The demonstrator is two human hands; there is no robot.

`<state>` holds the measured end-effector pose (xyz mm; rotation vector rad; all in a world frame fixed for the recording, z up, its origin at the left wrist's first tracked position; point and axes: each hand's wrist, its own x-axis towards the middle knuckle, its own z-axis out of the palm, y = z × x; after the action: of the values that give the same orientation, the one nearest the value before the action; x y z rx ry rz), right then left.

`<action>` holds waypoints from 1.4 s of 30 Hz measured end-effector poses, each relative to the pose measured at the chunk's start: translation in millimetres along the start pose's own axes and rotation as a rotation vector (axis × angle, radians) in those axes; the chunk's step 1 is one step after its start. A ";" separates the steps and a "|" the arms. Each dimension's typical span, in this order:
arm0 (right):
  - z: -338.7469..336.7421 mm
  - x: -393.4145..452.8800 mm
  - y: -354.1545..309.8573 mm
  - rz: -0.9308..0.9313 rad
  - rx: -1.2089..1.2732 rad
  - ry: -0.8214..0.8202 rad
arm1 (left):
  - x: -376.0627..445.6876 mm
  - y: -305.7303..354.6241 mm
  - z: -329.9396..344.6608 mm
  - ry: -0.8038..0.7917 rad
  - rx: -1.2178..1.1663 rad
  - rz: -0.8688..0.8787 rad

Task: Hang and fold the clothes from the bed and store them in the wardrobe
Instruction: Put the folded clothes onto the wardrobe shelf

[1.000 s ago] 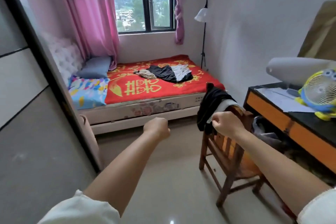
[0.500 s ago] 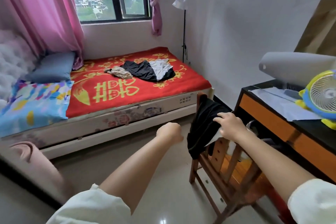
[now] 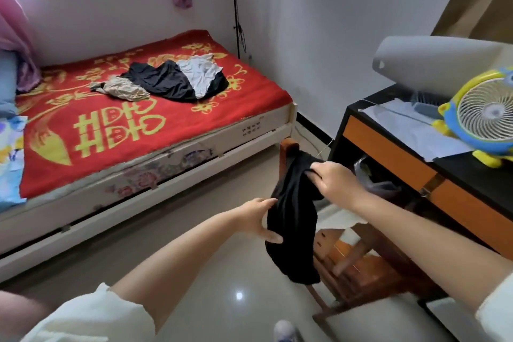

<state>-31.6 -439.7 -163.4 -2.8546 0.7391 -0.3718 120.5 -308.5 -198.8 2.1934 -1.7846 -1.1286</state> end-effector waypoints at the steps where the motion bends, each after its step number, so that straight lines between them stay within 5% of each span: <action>1: -7.5 9.3 2.6 0.038 0.105 0.030 | 1.5 0.6 0.1 0.045 -0.061 0.017; 7: -53.4 43.0 23.6 0.219 0.454 0.151 | 21.4 30.3 -28.3 0.490 -0.815 0.062; 12: -93.5 80.7 70.4 0.428 0.630 0.345 | 47.8 63.7 -105.7 0.429 -1.420 0.146; 20: -163.7 160.8 102.5 0.410 0.747 0.611 | 86.8 121.5 -220.5 0.526 -1.552 0.199; 24: -180.9 205.5 92.7 0.294 0.617 0.566 | 80.7 108.7 -270.3 0.699 -1.506 0.251; 29: -178.5 281.1 48.3 0.187 0.561 0.423 | 61.2 51.8 -333.4 1.009 -1.251 0.275; 34: -143.6 360.8 -22.1 0.048 0.680 0.207 | 39.0 -18.6 -393.2 1.145 -1.331 0.198; 38: -100.7 419.8 -84.5 -0.269 0.884 -0.086 | 25.2 -88.7 -442.3 1.178 -1.396 0.127; 42: -52.2 486.4 -144.2 -0.343 0.667 0.228 | 11.9 -161.3 -485.6 1.190 -1.310 0.055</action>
<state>430.6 -561.5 14.4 -2.3015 0.0989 -0.8222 537.4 -445.6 64.5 1.3223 -0.3284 -0.4229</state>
